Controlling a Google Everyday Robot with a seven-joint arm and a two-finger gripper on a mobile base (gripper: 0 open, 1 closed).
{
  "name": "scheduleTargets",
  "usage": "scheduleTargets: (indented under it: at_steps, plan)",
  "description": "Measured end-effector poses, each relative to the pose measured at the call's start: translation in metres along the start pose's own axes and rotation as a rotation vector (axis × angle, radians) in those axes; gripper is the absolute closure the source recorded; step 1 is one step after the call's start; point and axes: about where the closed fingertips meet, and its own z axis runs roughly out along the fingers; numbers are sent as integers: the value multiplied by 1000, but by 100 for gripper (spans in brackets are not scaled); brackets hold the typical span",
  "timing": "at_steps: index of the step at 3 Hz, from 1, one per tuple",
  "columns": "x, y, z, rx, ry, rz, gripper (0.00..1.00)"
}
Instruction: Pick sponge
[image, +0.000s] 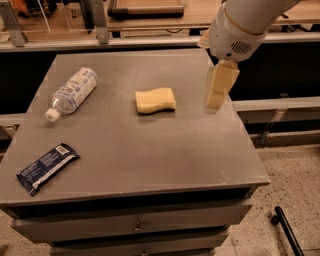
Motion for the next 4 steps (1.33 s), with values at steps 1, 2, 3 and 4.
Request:
scheduleTargets:
  at_steps: [1,2,3,4]
  plan:
    - [-21,-4,26,-51,-11,-26,0]
    - [-33,-12,52,-119,-28,-14,0]
    - [-43,-20,72,-151,-12,-17,0]
    - [-46,-29,92,-161,26,-12,0]
